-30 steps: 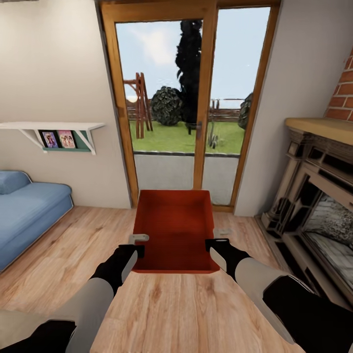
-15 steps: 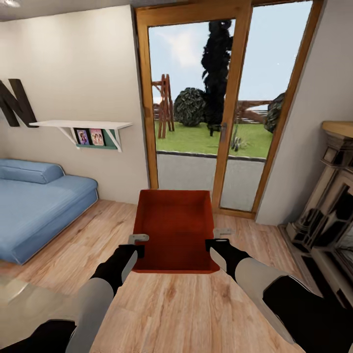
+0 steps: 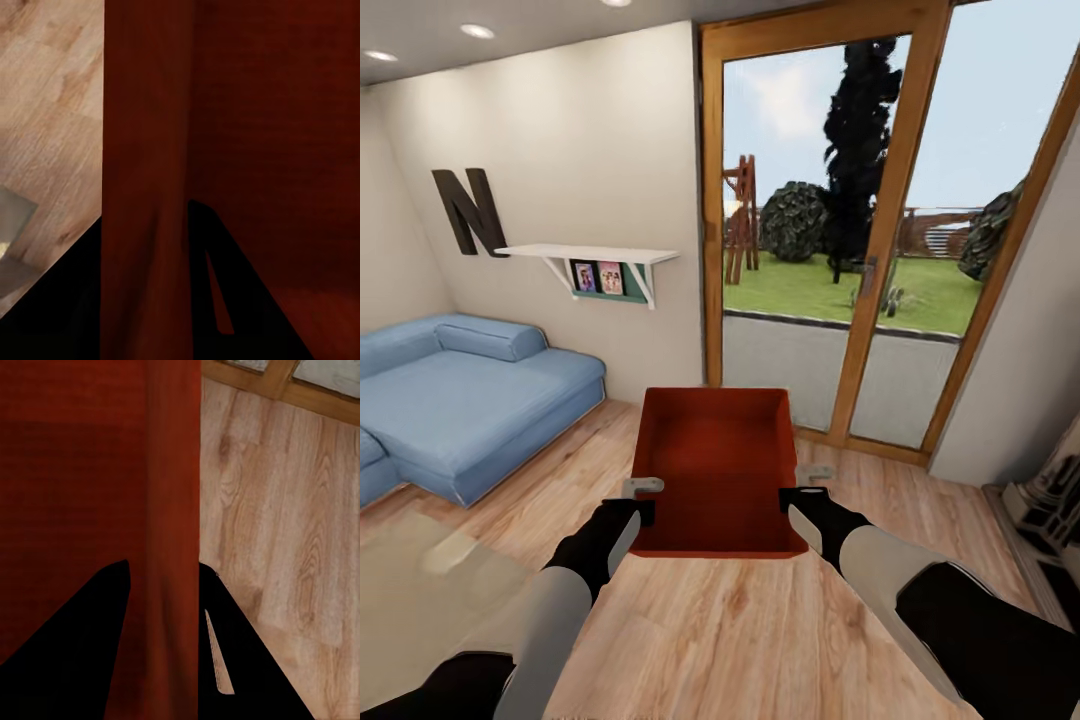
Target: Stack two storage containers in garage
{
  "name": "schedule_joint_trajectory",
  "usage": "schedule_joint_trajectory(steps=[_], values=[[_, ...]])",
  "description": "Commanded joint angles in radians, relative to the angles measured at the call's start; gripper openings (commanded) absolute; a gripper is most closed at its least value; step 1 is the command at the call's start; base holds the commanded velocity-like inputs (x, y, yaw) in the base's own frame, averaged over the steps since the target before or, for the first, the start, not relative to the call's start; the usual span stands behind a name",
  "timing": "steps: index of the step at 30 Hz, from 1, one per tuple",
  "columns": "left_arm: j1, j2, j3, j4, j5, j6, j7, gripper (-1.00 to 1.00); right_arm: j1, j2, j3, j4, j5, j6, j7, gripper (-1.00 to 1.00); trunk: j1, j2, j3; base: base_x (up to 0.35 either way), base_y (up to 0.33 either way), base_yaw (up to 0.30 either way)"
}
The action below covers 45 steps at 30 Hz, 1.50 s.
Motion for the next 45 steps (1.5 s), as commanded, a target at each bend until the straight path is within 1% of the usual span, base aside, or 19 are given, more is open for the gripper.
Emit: schedule_joint_trajectory(steps=[1,39,45], values=[[-0.001,-0.001,0.001,0.002,-0.004,0.008,0.007,-1.00,-0.001,-0.001,0.074,-0.003,0.033,-0.063,-0.085,-1.00,0.001,-0.002,-0.002,0.000,0.000,0.289],[-0.001,0.000,0.003,0.000,-0.004,0.007,0.007,-1.00,0.001,-0.002,0.072,0.008,0.029,-0.063,-0.085,-1.00,0.001,-0.002,0.018,0.000,0.000,0.289],[-0.001,-0.002,0.002,0.002,-0.004,-0.010,0.007,-1.00,0.001,-0.002,0.072,0.008,0.028,-0.063,-0.085,-1.00,0.001,-0.002,0.021,0.000,0.000,0.289]])
